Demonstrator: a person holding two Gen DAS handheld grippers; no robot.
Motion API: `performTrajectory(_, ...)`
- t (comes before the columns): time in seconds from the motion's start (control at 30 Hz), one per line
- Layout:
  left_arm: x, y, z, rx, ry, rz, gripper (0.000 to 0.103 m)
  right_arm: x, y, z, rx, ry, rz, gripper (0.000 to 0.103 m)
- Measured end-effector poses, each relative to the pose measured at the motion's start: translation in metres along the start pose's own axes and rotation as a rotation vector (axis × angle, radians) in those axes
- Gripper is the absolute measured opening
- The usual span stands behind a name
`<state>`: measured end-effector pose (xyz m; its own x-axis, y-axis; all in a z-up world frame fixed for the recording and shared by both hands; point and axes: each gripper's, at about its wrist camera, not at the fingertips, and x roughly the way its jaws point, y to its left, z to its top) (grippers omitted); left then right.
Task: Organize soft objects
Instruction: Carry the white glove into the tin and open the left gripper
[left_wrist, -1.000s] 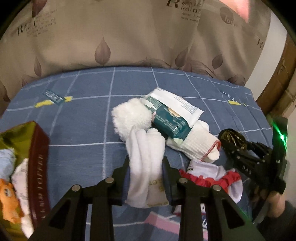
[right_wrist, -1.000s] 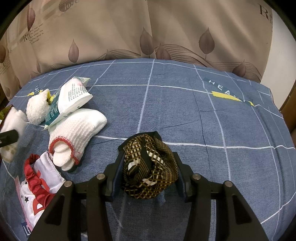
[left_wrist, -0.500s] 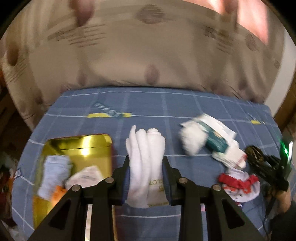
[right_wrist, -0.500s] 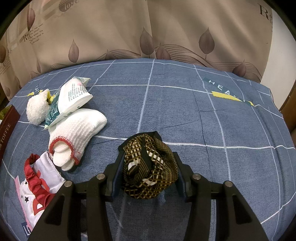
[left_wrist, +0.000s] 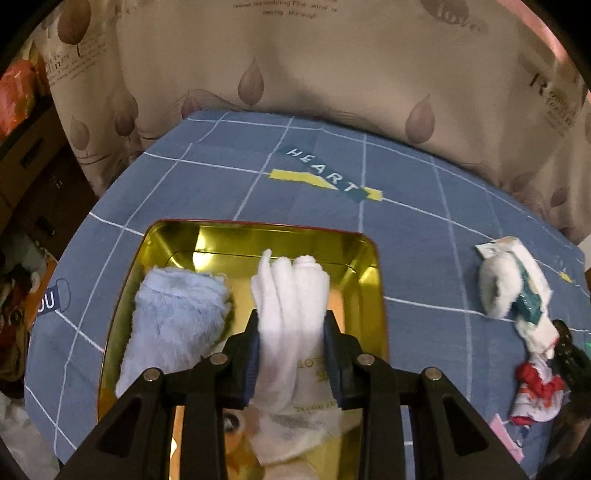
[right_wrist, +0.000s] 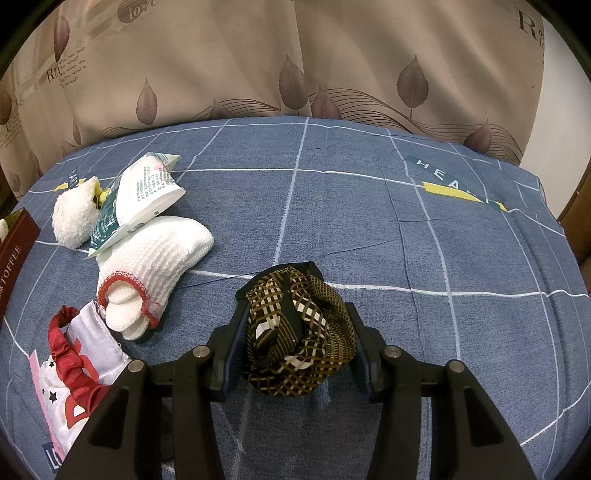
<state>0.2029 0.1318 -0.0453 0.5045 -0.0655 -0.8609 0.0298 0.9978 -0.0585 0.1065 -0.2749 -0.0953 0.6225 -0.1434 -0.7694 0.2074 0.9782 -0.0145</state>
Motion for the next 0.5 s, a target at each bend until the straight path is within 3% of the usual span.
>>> performTrajectory(0.23,0.019,0.006,0.01,-0.006,0.021,0.029,0.037,0.0,0.0,0.0,0.0,0.0,0.0,0.046)
performTrajectory(0.5,0.019,0.006,0.012,0.011,0.014,0.034,0.056,0.0,0.0,0.0,-0.002,0.0,-0.002,0.046)
